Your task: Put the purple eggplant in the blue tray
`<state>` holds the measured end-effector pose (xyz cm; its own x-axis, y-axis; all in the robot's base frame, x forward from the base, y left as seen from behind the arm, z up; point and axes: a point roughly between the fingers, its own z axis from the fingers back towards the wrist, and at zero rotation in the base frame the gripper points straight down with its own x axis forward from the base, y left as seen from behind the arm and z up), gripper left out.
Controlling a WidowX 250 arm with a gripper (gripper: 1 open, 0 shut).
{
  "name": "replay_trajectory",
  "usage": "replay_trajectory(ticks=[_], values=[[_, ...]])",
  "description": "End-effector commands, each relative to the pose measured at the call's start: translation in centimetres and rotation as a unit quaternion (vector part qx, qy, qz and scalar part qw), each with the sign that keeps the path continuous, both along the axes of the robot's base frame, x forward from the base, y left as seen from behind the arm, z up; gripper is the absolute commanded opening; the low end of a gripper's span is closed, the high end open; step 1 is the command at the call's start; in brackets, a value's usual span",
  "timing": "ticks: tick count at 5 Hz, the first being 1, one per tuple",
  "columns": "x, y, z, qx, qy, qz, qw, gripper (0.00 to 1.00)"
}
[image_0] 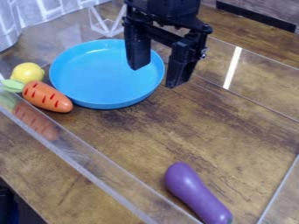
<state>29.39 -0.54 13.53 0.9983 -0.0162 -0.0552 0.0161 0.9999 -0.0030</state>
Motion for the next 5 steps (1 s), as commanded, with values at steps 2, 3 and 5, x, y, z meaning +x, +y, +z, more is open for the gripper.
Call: replay_trajectory(ticks=[2, 3, 5], values=[[-1.0, -1.1, -1.2, 0.0, 0.0, -0.006, 1.0, 1.0], [-2.2, -2.8, -2.4, 0.004, -0.013, -0.008, 0.9999, 1.0], [-3.0, -5.9, -5.9, -0.005, -0.047, -0.008, 0.9989, 1.0]])
